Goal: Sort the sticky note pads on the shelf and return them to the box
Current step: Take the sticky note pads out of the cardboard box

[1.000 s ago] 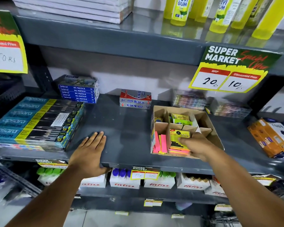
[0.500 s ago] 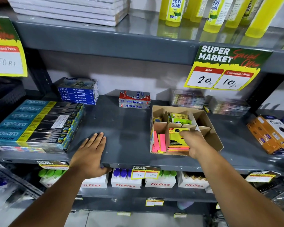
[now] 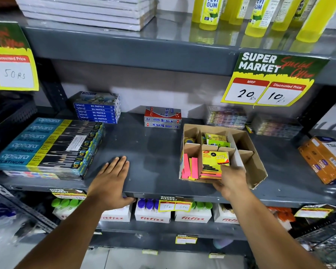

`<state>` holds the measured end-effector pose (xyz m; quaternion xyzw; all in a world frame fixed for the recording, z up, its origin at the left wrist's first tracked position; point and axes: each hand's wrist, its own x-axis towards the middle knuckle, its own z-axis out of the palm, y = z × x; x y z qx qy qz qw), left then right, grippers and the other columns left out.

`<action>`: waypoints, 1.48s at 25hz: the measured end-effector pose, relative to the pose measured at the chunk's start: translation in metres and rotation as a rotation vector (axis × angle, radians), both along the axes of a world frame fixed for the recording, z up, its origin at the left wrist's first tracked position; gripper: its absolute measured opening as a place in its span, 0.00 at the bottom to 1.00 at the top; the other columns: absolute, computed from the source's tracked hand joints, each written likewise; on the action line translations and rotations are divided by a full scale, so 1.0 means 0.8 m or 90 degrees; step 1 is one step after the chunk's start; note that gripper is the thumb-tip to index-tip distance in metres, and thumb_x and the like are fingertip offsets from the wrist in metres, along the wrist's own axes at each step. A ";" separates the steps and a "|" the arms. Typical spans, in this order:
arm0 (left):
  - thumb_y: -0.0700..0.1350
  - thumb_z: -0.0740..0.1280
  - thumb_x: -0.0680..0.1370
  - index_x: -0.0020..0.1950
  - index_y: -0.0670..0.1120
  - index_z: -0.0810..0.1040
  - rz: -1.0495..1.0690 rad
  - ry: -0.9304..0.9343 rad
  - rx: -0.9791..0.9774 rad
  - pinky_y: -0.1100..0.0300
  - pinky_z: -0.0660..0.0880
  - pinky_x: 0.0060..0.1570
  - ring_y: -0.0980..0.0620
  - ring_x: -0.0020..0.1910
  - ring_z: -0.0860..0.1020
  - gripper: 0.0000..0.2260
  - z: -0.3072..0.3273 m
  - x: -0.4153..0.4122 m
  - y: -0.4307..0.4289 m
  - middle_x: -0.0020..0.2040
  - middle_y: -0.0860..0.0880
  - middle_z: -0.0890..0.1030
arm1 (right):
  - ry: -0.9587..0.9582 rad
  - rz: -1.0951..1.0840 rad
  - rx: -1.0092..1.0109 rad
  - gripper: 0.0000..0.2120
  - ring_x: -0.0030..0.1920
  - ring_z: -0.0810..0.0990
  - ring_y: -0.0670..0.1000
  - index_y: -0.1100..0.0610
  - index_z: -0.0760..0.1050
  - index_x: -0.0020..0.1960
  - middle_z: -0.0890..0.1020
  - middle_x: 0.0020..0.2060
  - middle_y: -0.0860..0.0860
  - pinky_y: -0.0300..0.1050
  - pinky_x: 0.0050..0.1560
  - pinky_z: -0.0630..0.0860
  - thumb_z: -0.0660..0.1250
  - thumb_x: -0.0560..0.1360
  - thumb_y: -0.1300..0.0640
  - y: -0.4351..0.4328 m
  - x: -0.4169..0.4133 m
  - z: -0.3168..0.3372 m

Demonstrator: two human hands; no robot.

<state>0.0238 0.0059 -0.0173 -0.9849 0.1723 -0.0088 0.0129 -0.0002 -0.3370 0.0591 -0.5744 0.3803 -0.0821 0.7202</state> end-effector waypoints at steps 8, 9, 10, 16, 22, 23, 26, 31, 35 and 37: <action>0.79 0.55 0.62 0.77 0.45 0.40 0.001 0.001 0.005 0.49 0.42 0.74 0.47 0.77 0.42 0.57 -0.001 0.000 0.000 0.79 0.46 0.42 | -0.017 -0.008 0.052 0.06 0.50 0.81 0.57 0.58 0.74 0.54 0.82 0.49 0.58 0.51 0.47 0.77 0.64 0.77 0.63 -0.015 -0.005 0.007; 0.79 0.55 0.62 0.77 0.45 0.40 -0.002 -0.001 0.004 0.49 0.42 0.74 0.47 0.77 0.42 0.57 -0.001 0.000 0.000 0.79 0.46 0.42 | -0.027 -0.019 0.061 0.05 0.49 0.81 0.56 0.58 0.75 0.52 0.83 0.48 0.57 0.50 0.45 0.77 0.65 0.77 0.63 -0.013 -0.011 0.011; 0.79 0.55 0.62 0.77 0.45 0.40 -0.003 -0.001 0.002 0.49 0.42 0.74 0.47 0.77 0.42 0.57 -0.001 0.000 0.000 0.79 0.46 0.42 | -0.040 -0.037 0.070 0.05 0.47 0.82 0.55 0.57 0.75 0.52 0.83 0.47 0.55 0.49 0.44 0.77 0.65 0.77 0.62 -0.010 -0.020 0.013; 0.79 0.54 0.62 0.77 0.43 0.40 0.000 0.001 0.000 0.49 0.42 0.75 0.46 0.77 0.41 0.57 -0.001 -0.001 0.000 0.79 0.45 0.41 | -0.177 -0.097 0.146 0.10 0.50 0.84 0.55 0.57 0.77 0.58 0.85 0.48 0.54 0.51 0.50 0.78 0.66 0.77 0.61 0.038 -0.117 0.015; 0.78 0.57 0.64 0.78 0.42 0.46 -0.022 0.004 -0.017 0.49 0.45 0.75 0.44 0.78 0.45 0.56 0.005 -0.003 0.000 0.79 0.43 0.46 | -0.220 -0.116 0.177 0.13 0.51 0.82 0.57 0.61 0.75 0.61 0.84 0.52 0.58 0.50 0.50 0.79 0.65 0.76 0.63 0.095 -0.145 0.024; 0.77 0.58 0.63 0.78 0.42 0.47 -0.023 0.006 -0.024 0.49 0.46 0.75 0.44 0.78 0.46 0.55 0.006 -0.003 0.001 0.79 0.43 0.47 | -0.231 -0.120 0.178 0.13 0.51 0.82 0.57 0.61 0.75 0.60 0.84 0.51 0.58 0.49 0.48 0.80 0.65 0.76 0.62 0.096 -0.147 0.028; 0.75 0.61 0.63 0.78 0.43 0.46 -0.018 0.009 -0.035 0.49 0.45 0.75 0.44 0.78 0.47 0.55 0.004 -0.003 0.000 0.80 0.44 0.48 | -0.241 -0.119 0.211 0.12 0.49 0.83 0.58 0.62 0.77 0.57 0.85 0.48 0.58 0.48 0.46 0.81 0.67 0.74 0.60 0.089 -0.150 0.039; 0.74 0.60 0.63 0.78 0.44 0.46 -0.012 0.011 -0.030 0.49 0.45 0.75 0.45 0.78 0.46 0.54 0.003 0.000 -0.001 0.80 0.45 0.48 | -0.213 -0.032 0.303 0.10 0.44 0.84 0.56 0.62 0.78 0.53 0.85 0.46 0.60 0.44 0.39 0.81 0.67 0.73 0.60 0.108 -0.150 0.040; 0.74 0.59 0.63 0.78 0.45 0.45 -0.015 0.021 -0.033 0.48 0.45 0.75 0.45 0.78 0.45 0.53 0.003 -0.002 0.001 0.80 0.45 0.47 | -0.158 0.046 0.325 0.08 0.46 0.84 0.56 0.62 0.78 0.53 0.85 0.46 0.59 0.46 0.41 0.80 0.66 0.76 0.61 0.136 -0.134 0.026; 0.75 0.57 0.63 0.78 0.45 0.42 -0.003 0.026 -0.020 0.49 0.44 0.75 0.46 0.77 0.42 0.54 0.003 0.000 -0.001 0.80 0.46 0.43 | -0.136 0.066 0.314 0.07 0.45 0.84 0.55 0.62 0.79 0.52 0.85 0.45 0.58 0.48 0.44 0.78 0.65 0.77 0.61 0.148 -0.119 0.016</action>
